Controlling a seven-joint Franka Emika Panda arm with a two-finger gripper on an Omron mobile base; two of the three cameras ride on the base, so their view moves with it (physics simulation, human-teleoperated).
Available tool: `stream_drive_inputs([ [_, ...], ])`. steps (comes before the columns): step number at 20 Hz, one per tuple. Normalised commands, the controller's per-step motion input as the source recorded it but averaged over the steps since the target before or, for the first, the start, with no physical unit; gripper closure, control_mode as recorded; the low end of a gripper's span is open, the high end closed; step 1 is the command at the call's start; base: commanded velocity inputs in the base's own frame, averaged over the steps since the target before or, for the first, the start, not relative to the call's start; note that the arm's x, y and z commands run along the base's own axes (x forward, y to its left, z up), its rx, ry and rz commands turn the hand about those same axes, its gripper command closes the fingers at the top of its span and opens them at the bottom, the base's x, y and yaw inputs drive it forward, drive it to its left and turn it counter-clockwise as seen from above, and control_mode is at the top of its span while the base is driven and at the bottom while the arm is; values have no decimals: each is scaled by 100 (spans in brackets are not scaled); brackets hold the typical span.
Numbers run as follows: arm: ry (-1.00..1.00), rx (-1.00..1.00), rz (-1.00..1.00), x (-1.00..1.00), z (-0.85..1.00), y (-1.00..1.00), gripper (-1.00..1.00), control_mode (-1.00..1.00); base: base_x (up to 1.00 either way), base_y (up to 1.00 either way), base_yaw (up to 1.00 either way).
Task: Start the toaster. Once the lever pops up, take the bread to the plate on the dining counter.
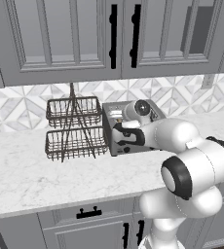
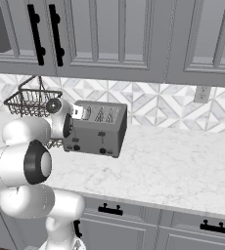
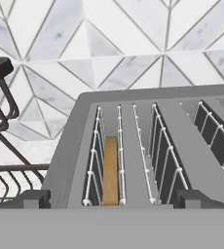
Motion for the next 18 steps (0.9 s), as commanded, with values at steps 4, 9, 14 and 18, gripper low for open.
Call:
stream_drive_inputs([
  [4,0,0,0,0,0,0,-100,-100,0,0,0],
  [9,0,0,0,0,0,0,-100,-100,0,0,0],
  [14,0,0,0,0,0,0,-100,-100,0,0,0],
  [18,0,0,0,0,0,0,-100,-100,0,0,0],
])
